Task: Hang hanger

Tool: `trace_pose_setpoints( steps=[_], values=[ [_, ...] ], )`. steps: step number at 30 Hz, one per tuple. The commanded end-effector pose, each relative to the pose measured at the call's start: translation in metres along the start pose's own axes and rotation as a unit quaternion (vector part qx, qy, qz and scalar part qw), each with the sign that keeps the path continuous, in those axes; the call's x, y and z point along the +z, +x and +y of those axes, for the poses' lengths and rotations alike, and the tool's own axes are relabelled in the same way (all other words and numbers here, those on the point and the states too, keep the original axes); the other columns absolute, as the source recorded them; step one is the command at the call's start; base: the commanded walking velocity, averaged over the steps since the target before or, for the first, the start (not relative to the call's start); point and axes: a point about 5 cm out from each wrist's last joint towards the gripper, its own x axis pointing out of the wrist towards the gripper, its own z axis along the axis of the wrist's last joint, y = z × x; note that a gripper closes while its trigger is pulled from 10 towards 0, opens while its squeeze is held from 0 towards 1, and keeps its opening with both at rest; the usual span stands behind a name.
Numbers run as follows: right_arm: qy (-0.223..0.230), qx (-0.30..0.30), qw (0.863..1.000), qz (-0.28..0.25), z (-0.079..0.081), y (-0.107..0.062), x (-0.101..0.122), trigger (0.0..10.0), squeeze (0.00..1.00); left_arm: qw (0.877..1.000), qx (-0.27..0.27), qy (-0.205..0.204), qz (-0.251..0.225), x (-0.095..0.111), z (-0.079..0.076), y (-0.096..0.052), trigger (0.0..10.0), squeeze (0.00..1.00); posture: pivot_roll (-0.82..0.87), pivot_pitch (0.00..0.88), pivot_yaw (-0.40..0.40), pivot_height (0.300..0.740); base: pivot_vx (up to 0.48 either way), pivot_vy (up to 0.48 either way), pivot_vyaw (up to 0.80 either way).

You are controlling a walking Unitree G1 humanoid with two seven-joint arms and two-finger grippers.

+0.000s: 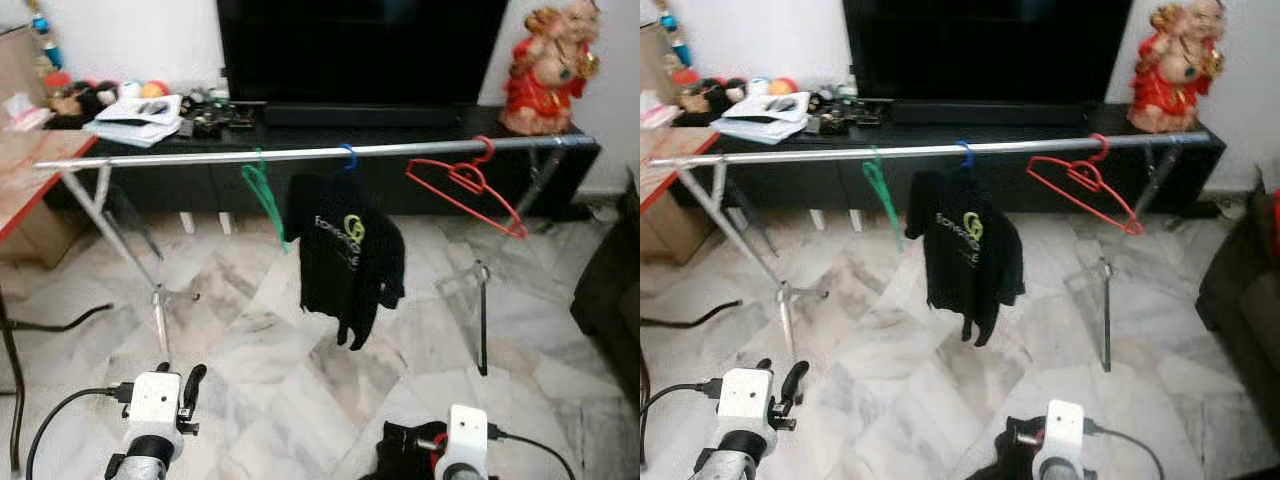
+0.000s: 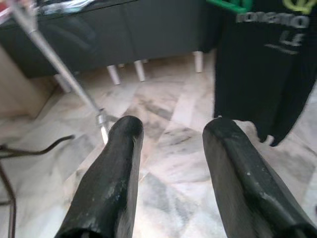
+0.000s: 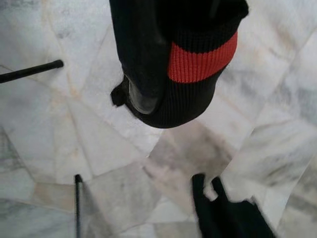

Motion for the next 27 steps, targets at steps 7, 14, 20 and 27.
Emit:
trace_pose_setpoints(
  steps=[7,14,20,27],
  values=[
    [-0.004,-0.002,1.000,-0.008,-0.003,0.002,0.005,10.0,0.00,1.000,-0.001,-0.008,-0.009,0.006,-0.002,0.004,10.0,0.00,0.10,0.083,0.003,0.740,0.314,0.000,0.00],
    [-0.018,0.009,1.000,-0.013,-0.001,0.002,0.008,10.0,0.00,1.000,0.008,-0.015,-0.021,0.013,0.000,0.008,10.0,0.00,0.10,0.080,-0.004,0.740,0.324,0.000,0.17],
    [-0.010,0.005,1.000,-0.008,-0.003,0.002,0.006,10.0,0.00,0.999,0.010,-0.016,-0.028,0.015,0.001,0.010,10.0,0.00,0.10,0.073,-0.010,0.740,0.330,0.000,0.40],
    [-0.023,0.010,1.000,-0.010,-0.003,0.002,0.007,10.0,0.00,0.999,0.014,-0.022,-0.036,0.019,0.001,0.012,10.0,0.00,0.10,0.065,-0.013,0.740,0.343,0.000,0.00]
  ],
)
